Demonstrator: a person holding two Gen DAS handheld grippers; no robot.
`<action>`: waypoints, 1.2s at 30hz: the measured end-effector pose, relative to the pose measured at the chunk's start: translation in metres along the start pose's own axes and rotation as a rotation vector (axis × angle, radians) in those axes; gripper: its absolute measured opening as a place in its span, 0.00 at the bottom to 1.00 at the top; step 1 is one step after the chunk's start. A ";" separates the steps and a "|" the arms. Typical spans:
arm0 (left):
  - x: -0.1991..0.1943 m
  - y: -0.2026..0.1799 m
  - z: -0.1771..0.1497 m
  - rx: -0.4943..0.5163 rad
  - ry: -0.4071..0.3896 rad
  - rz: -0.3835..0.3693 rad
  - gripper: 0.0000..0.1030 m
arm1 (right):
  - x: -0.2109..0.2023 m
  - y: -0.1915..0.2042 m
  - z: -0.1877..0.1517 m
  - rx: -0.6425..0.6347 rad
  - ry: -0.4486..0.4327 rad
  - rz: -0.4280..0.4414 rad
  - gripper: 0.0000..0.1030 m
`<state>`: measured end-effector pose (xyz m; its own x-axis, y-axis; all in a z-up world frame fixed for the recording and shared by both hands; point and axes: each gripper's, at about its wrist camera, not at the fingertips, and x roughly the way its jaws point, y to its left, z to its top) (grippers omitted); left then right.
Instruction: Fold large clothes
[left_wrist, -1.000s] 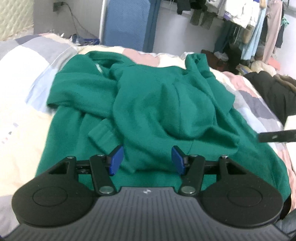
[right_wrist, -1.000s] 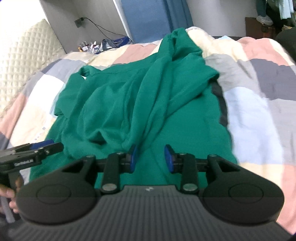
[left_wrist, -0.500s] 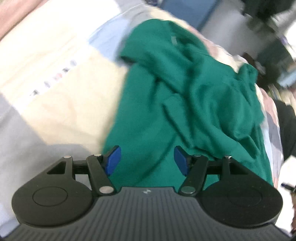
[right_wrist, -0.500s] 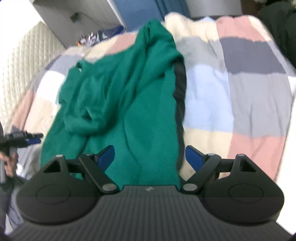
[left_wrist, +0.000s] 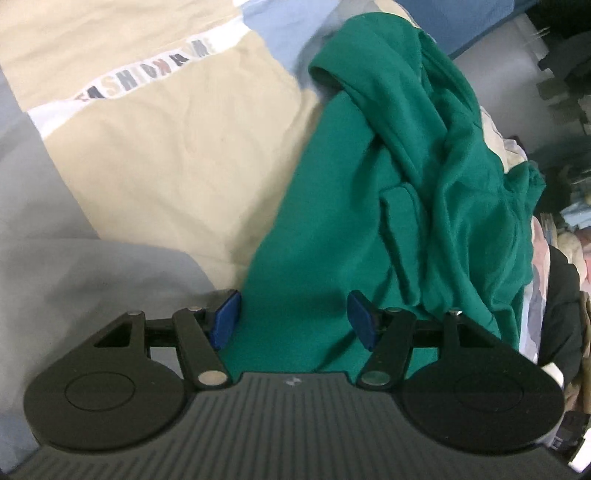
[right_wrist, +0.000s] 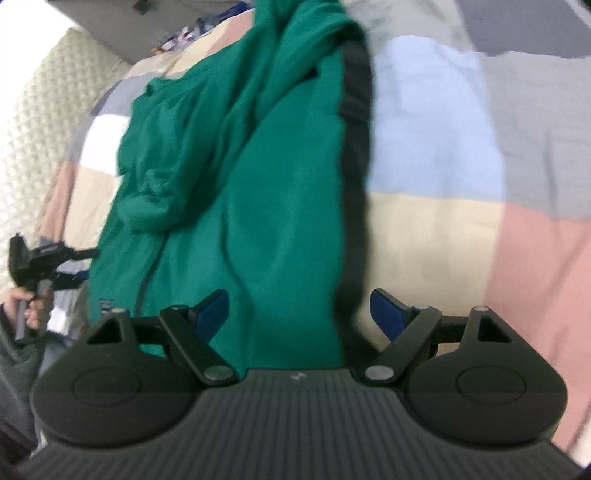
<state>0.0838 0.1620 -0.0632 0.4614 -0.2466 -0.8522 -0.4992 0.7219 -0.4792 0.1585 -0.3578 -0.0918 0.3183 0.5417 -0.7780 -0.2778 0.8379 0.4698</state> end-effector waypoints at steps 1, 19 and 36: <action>0.001 -0.002 -0.001 0.009 0.005 -0.008 0.66 | 0.003 0.005 0.001 -0.013 0.015 0.009 0.82; 0.011 -0.039 -0.030 0.189 0.109 0.118 0.68 | 0.020 0.011 0.002 -0.058 0.125 0.005 0.83; 0.008 -0.059 -0.047 0.280 0.122 0.083 0.38 | 0.025 0.019 0.003 -0.207 0.136 0.021 0.32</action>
<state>0.0831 0.0871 -0.0518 0.3281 -0.2427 -0.9129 -0.3023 0.8886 -0.3449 0.1642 -0.3280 -0.1010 0.1891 0.5333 -0.8245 -0.4670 0.7875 0.4023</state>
